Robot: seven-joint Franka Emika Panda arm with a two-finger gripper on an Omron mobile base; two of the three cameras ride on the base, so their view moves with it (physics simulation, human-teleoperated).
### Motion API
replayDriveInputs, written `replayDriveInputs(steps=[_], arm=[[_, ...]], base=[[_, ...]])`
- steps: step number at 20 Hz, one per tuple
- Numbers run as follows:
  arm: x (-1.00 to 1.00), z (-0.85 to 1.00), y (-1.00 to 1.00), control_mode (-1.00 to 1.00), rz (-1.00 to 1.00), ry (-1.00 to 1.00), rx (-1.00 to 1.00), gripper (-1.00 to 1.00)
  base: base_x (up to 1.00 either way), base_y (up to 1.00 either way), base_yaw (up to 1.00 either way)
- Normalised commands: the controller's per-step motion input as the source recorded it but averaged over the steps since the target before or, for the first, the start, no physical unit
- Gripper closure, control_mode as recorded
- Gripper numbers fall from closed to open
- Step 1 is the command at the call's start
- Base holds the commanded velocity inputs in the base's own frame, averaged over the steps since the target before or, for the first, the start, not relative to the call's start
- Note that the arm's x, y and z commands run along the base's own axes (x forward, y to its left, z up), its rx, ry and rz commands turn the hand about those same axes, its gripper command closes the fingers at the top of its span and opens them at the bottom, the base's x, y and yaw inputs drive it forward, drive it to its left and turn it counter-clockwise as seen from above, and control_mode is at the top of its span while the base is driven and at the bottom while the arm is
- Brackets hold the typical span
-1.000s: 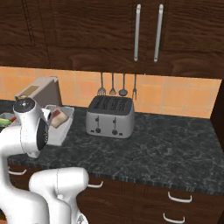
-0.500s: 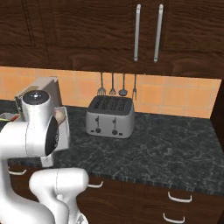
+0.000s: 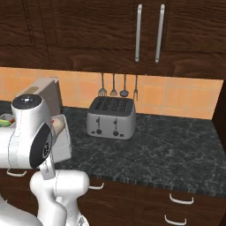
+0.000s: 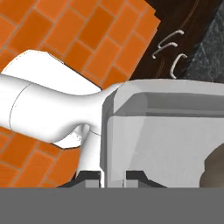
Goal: Take the meat container that has the steak and place it on the second highest rack of the freezer. Then take the vegetable container that has the corn and carrot and place it on the highest rack of the freezer.
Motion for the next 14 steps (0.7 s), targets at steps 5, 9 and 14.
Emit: replayDriveInputs(steps=[5,9,14], arm=[[-0.07,-0.06,0.00,1.00,0.00,-0.01,0.00,1.00],[0.00,0.00,0.00,1.00,0.00,0.00,0.00,1.00],[0.00,0.00,0.00,1.00,0.00,0.00,0.00,1.00]], base=[[-0.43,-0.15,-0.19],[-0.38,-0.28,-0.58],[-0.10,-0.15,-0.66]])
